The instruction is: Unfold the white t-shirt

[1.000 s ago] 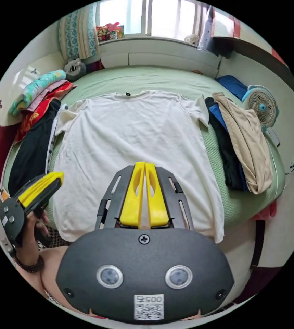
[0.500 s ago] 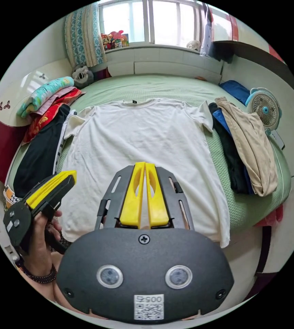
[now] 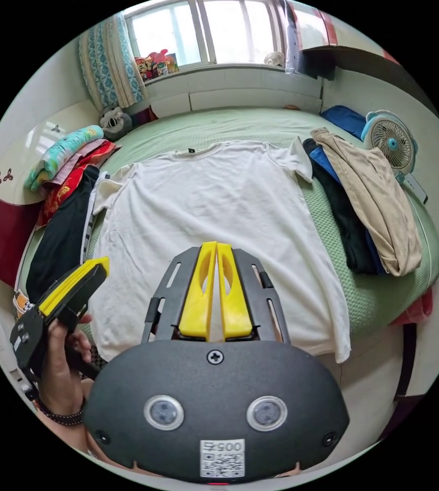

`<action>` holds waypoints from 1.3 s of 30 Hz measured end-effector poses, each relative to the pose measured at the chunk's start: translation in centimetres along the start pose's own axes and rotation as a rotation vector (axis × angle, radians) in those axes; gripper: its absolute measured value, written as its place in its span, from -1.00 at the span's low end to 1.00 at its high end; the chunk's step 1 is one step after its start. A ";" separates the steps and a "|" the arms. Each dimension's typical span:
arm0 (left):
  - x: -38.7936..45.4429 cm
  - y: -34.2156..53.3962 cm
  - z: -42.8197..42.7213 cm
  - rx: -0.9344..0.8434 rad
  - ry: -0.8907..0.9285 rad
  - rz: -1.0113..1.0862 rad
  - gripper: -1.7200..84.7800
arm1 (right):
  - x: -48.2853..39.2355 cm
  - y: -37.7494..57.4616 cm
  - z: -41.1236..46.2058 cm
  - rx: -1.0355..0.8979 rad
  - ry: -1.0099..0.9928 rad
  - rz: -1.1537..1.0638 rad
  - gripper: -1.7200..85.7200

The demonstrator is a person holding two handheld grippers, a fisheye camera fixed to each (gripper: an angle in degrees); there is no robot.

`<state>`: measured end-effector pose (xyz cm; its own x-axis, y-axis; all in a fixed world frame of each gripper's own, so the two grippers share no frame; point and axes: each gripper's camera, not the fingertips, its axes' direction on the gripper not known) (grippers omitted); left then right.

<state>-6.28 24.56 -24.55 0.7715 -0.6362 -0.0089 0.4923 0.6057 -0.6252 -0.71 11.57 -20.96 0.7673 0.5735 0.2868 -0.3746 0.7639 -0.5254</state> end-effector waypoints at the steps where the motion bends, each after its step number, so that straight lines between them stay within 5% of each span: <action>1: 0.0 0.0 0.0 -0.001 -0.001 0.003 -0.96 | -0.3 -0.1 0.2 -0.006 0.010 -0.012 -0.99; 39: -3.6 -1.0 0.8 -0.053 -0.001 -0.027 -0.97 | -4.6 -0.9 3.8 -0.065 0.020 -0.107 -0.99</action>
<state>-9.23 26.57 -23.25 0.7586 -0.6515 0.0099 0.4914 0.5620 -0.6653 -5.89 9.36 -18.74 0.8116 0.4830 0.3287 -0.2559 0.7996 -0.5432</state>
